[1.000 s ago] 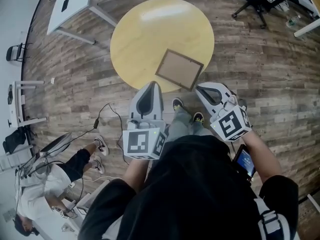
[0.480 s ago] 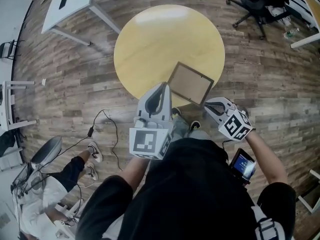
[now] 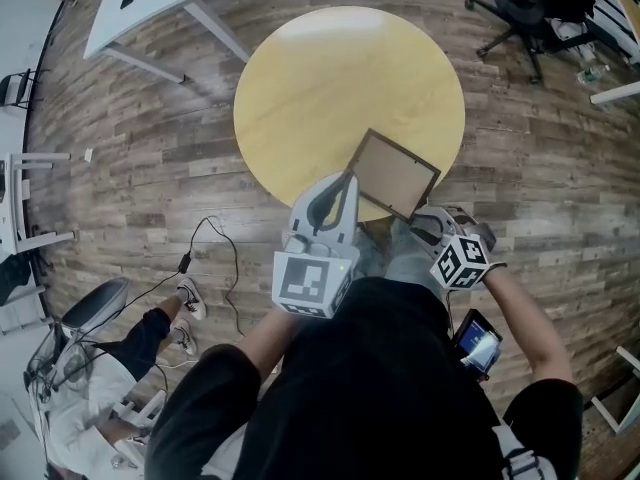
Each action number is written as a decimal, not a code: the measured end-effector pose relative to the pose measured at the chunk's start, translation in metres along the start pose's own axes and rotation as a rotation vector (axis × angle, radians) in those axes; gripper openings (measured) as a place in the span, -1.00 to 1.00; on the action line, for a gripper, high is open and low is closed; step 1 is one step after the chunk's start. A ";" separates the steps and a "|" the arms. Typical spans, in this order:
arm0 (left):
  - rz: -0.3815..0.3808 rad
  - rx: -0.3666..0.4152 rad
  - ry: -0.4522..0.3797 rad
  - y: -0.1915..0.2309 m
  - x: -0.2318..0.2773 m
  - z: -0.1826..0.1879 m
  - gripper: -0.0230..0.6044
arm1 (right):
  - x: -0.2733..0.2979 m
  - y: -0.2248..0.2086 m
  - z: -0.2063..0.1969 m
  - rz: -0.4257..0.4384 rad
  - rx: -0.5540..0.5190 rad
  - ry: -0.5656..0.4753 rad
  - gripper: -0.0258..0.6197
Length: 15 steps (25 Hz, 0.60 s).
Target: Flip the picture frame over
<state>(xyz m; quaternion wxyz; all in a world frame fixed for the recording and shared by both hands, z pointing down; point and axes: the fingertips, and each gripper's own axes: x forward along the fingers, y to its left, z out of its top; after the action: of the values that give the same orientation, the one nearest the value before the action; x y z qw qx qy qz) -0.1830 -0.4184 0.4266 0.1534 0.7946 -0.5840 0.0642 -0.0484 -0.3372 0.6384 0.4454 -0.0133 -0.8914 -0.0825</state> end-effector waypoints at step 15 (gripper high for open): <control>0.039 0.094 0.059 -0.012 0.040 0.003 -0.85 | 0.063 0.014 -0.029 -0.056 -0.761 0.026 -0.35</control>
<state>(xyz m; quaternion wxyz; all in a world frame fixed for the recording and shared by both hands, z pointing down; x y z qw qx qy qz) -0.1599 -0.4522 0.4327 0.1318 0.7872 -0.5908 0.1180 -0.0619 -0.3306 0.7072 0.4174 -0.1525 -0.7914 -0.4199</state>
